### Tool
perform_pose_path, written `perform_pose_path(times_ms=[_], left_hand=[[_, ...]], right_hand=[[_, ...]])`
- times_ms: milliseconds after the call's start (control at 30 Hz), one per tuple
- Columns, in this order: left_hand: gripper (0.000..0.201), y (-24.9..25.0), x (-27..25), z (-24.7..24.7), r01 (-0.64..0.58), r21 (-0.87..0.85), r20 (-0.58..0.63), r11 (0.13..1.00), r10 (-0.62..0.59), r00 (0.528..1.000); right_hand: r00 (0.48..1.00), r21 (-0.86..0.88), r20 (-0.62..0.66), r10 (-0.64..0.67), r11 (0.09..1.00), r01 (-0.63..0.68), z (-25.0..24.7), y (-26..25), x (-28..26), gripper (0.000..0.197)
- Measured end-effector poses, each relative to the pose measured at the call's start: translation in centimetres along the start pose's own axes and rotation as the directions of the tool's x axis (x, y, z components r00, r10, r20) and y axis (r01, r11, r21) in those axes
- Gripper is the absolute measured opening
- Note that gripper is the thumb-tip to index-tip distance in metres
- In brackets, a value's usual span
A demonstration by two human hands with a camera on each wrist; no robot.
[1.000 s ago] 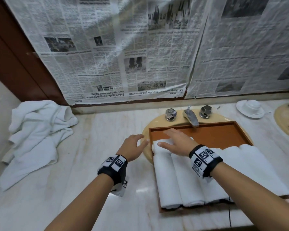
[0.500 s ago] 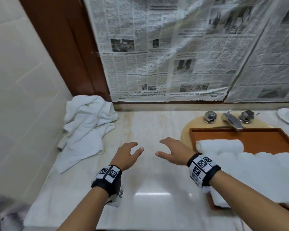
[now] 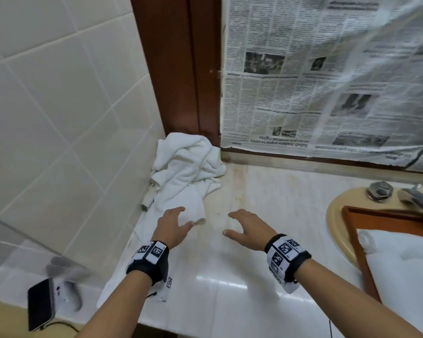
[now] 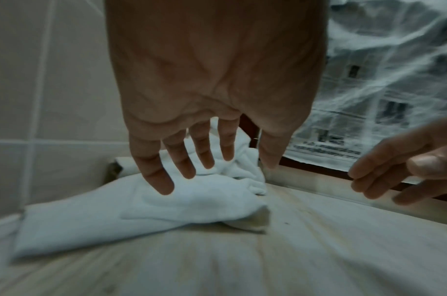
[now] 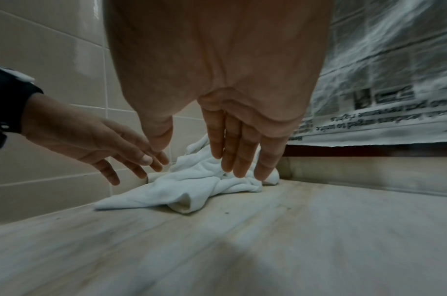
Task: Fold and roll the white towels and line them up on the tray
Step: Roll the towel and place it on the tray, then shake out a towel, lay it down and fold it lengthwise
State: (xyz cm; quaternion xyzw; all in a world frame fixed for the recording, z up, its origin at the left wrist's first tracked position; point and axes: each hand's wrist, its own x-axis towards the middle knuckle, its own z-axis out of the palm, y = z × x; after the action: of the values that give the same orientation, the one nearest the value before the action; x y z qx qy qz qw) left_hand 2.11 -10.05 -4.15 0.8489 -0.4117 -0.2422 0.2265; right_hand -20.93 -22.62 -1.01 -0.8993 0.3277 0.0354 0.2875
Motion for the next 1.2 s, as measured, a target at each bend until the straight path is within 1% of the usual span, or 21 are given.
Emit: perform_pose_path(times_ms=[167,267,433,533,600,667,733,800,867,900,933,1000,1067,1133,1167,1200], left_hand=[[0.065,-3.4,4.3,-1.9,0.143,0.051,-0.078,0.988,-0.139,0.987],[0.063,-4.7,6.6,-1.9,0.176,0.065,-0.120,0.982,-0.167,0.979],[0.063,-5.6,8.2,-1.2,0.234,-0.050,-0.129,0.971,-0.239,0.962],[0.046,-5.6,8.2,-1.8,0.231,-0.147,-0.137,0.962,-0.251,0.958],[0.036,-5.1,7.6,-2.1,0.172,-0.224,-0.168,0.959,-0.211,0.963],[0.032,-4.0,6.5,-2.7,0.052,-0.259,-0.187,0.965,-0.103,0.977],[0.029,-2.6,5.5,-3.3,-0.067,-0.294,-0.171,0.953,0.017,0.985],[0.026,-1.3,4.8,-3.9,-0.159,-0.338,-0.150,0.928,0.113,0.982],[0.022,-0.3,4.2,-4.4,-0.212,-0.372,-0.130,0.904,0.176,0.976],[0.019,0.1,3.8,-4.6,-0.229,-0.392,-0.119,0.891,0.198,0.973],[0.018,0.3,3.5,-4.8,-0.239,-0.415,-0.108,0.878,0.214,0.971],[0.018,0.5,2.9,-5.1,-0.242,-0.452,-0.088,0.859,0.227,0.970],[0.020,0.2,2.4,-5.3,-0.219,-0.468,-0.083,0.856,0.205,0.975],[0.020,0.0,1.7,-5.5,-0.196,-0.488,-0.059,0.850,0.192,0.980],[0.019,0.1,1.2,-5.5,-0.192,-0.509,-0.035,0.839,0.203,0.979],[0.018,0.3,0.7,-5.5,-0.197,-0.529,-0.011,0.826,0.225,0.974]], right_hand=[[0.998,0.026,0.024,-0.060,0.998,0.059,1.7,-1.6,6.2,0.067],[0.997,0.029,0.027,-0.070,0.997,0.069,2.5,-2.3,9.7,0.068],[0.993,-0.005,0.079,-0.092,0.996,0.093,3.6,-3.0,13.8,0.067],[0.990,0.010,0.051,-0.129,0.992,0.129,3.8,-3.1,15.2,0.067],[0.988,0.035,-0.004,-0.156,0.987,0.156,3.6,-3.2,15.8,0.068],[0.975,0.054,-0.061,-0.215,0.974,0.218,3.1,-3.4,16.3,0.070],[0.950,0.046,-0.100,-0.295,0.953,0.301,2.3,-3.5,16.6,0.074],[0.926,0.011,-0.097,-0.364,0.930,0.366,1.7,-3.6,16.9,0.074],[0.921,0.004,-0.044,-0.388,0.922,0.388,1.3,-3.9,16.9,0.064],[0.920,0.017,-0.027,-0.391,0.920,0.391,1.3,-4.0,16.7,0.054],[0.917,0.036,-0.036,-0.397,0.917,0.398,1.4,-4.0,16.6,0.042],[0.904,0.053,-0.103,-0.415,0.905,0.422,1.7,-3.9,16.0,0.020],[0.873,0.050,-0.177,-0.454,0.882,0.469,2.1,-3.6,15.2,0.010],[0.848,0.042,-0.245,-0.469,0.869,0.493,2.2,-3.5,14.4,0.008],[0.842,0.034,-0.271,-0.466,0.870,0.492,2.1,-3.6,14.1,0.016],[0.843,0.025,-0.273,-0.463,0.873,0.488,2.0,-3.8,13.8,0.031]])
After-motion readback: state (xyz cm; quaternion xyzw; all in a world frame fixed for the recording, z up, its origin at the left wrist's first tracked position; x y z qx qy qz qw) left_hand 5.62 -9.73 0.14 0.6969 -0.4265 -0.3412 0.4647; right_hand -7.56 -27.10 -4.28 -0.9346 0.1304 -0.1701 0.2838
